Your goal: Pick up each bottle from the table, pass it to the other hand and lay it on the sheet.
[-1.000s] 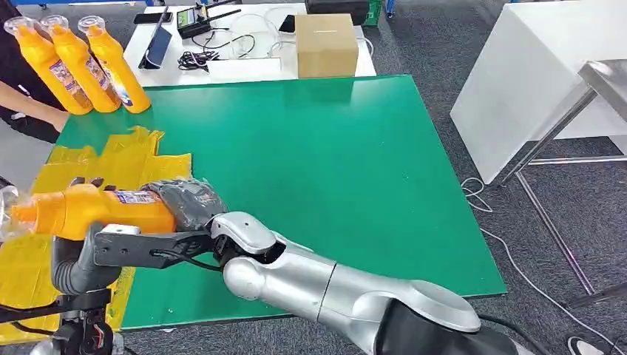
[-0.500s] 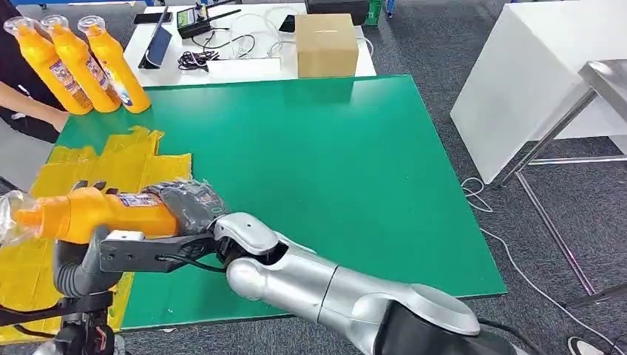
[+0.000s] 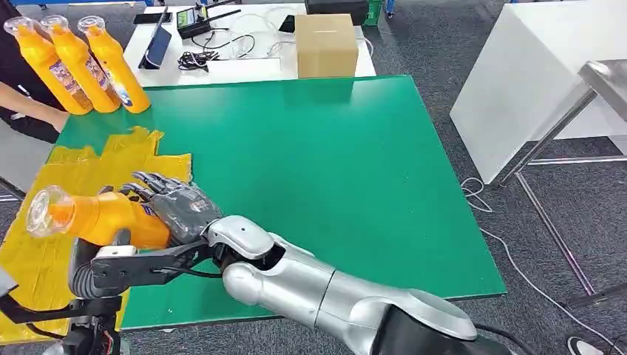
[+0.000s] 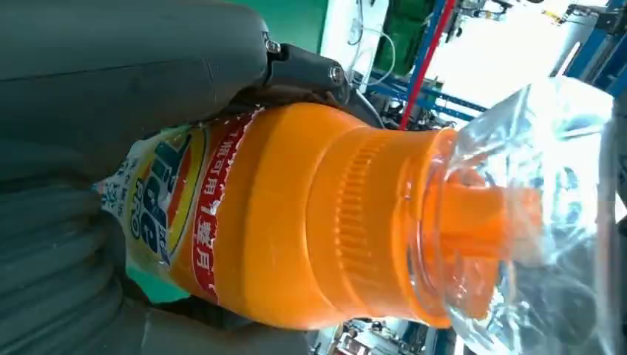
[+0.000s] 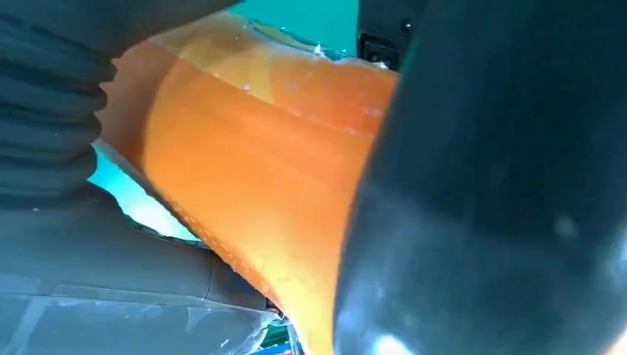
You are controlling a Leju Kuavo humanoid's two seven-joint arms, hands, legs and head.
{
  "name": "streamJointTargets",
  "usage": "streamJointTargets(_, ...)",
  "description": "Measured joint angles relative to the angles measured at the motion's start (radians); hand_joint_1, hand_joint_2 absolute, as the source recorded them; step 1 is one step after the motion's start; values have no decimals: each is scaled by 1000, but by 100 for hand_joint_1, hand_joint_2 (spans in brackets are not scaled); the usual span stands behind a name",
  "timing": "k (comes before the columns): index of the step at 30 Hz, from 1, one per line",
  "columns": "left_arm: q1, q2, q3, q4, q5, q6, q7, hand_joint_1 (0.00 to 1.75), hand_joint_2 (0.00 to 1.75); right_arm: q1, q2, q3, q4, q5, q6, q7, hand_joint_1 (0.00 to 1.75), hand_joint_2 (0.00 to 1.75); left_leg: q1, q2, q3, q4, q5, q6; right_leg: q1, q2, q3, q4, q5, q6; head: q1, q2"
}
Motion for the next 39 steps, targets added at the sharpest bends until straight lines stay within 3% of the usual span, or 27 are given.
streamJointTargets(10,1,1,0,0,-47,21,-18,175,175,16,0,-26,-2,40,13,24,0,0,0,0,0,0,0,0,0,0,0,0,0,0,0,0)
streamJointTargets(17,-38,22,11,0,-229,99,-56,175,175,42,-2,-50,-13,116,11,36,0,0,0,0,0,0,0,0,0,0,0,0,0,0,0,0)
streamJointTargets(24,-99,58,119,28,-463,222,-92,175,175,112,-54,-74,-115,202,0,28,0,0,0,0,0,0,0,0,0,0,0,0,0,0,0,0)
streamJointTargets(31,-147,86,284,125,-866,355,-105,175,175,211,-177,-130,-323,244,-1,-2,0,0,0,-1,0,0,0,0,0,0,0,0,0,0,0,0)
streamJointTargets(34,-180,113,319,208,-1219,438,-40,175,175,257,-213,-163,-393,303,-15,-31,0,0,0,0,0,0,0,0,0,0,0,0,0,0,0,0)
streamJointTargets(39,-221,161,329,347,-1572,492,88,175,175,316,-235,-189,-469,332,-31,-11,0,0,0,0,0,0,0,0,0,0,0,0,0,0,0,0)
